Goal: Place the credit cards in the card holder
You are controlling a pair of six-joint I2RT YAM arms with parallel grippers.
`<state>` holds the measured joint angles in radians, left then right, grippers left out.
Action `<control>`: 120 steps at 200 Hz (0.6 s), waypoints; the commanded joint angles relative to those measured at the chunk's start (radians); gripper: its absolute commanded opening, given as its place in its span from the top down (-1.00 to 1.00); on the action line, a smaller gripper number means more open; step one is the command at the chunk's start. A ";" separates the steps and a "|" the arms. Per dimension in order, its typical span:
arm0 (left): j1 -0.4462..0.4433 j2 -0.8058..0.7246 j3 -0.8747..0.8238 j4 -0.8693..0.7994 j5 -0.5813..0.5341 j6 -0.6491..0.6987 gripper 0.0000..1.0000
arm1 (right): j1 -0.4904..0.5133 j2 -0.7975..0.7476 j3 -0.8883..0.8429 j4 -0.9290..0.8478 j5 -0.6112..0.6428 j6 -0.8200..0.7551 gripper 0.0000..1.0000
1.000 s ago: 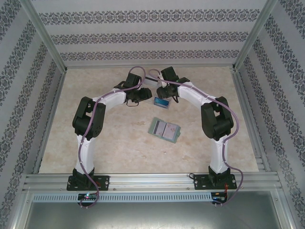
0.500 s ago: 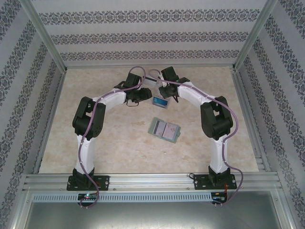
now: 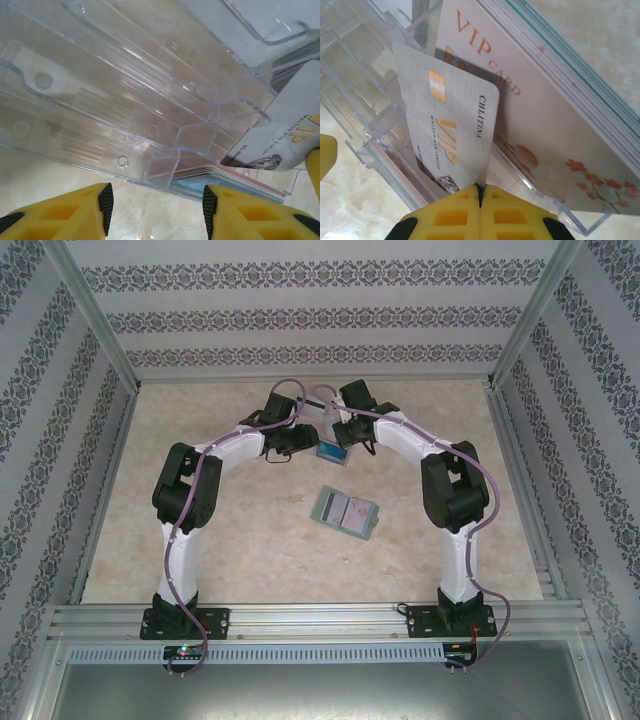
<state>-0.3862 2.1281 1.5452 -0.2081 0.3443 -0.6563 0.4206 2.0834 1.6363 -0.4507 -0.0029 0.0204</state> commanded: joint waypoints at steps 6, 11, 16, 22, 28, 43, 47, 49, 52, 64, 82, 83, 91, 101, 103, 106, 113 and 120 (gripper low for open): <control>-0.009 0.019 0.034 0.006 0.009 0.000 -0.05 | -0.019 -0.018 -0.052 0.013 -0.086 0.002 0.92; -0.008 0.020 0.036 0.006 0.010 -0.001 -0.05 | -0.020 -0.022 -0.057 0.019 -0.096 0.003 0.94; -0.008 0.021 0.037 0.005 0.010 -0.002 -0.05 | -0.023 -0.028 -0.062 0.025 -0.111 0.003 0.95; -0.009 0.021 0.037 0.004 0.011 -0.002 -0.05 | -0.026 -0.035 -0.070 0.035 -0.125 0.003 0.95; -0.009 0.020 0.039 0.004 0.009 -0.002 -0.05 | -0.027 -0.043 -0.081 0.048 -0.137 0.004 0.96; -0.009 0.020 0.043 0.000 0.010 0.001 -0.05 | -0.031 -0.064 -0.105 0.079 -0.164 0.008 1.00; -0.009 0.020 0.043 -0.001 0.010 0.000 -0.05 | -0.030 -0.070 -0.110 0.084 -0.168 0.007 1.00; -0.009 0.020 0.043 -0.002 0.010 0.000 -0.05 | -0.032 -0.072 -0.112 0.087 -0.169 0.009 1.00; -0.009 0.020 0.044 -0.002 0.009 0.000 -0.05 | -0.032 -0.075 -0.115 0.091 -0.171 0.010 1.00; -0.009 0.019 0.044 -0.004 0.008 0.000 -0.05 | -0.035 -0.088 -0.128 0.102 -0.183 0.007 1.00; -0.009 0.017 0.043 -0.006 0.006 0.001 -0.05 | -0.037 -0.110 -0.149 0.122 -0.192 0.003 1.00; -0.009 0.017 0.043 -0.006 0.006 0.001 -0.05 | -0.038 -0.111 -0.149 0.122 -0.192 0.003 1.00; -0.008 0.014 0.041 -0.007 0.006 0.002 -0.05 | -0.039 -0.121 -0.157 0.126 -0.193 0.000 1.00; -0.009 0.012 0.038 -0.007 0.004 0.002 -0.05 | -0.039 -0.137 -0.172 0.136 -0.193 -0.001 1.00; -0.009 0.011 0.037 -0.007 0.003 0.002 -0.05 | -0.039 -0.140 -0.176 0.139 -0.195 -0.003 1.00; -0.010 0.008 0.036 -0.007 0.003 0.002 -0.05 | -0.040 -0.145 -0.180 0.142 -0.197 -0.003 1.00; -0.008 0.006 0.035 -0.007 0.003 0.001 -0.05 | -0.040 -0.157 -0.190 0.150 -0.199 -0.004 1.00; -0.008 0.001 0.032 -0.004 0.002 0.001 -0.05 | -0.042 -0.168 -0.201 0.160 -0.201 -0.004 1.00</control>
<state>-0.3862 2.1349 1.5646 -0.2089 0.3439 -0.6559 0.3885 1.9919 1.4807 -0.3431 -0.1749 0.0227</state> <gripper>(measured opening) 0.525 0.064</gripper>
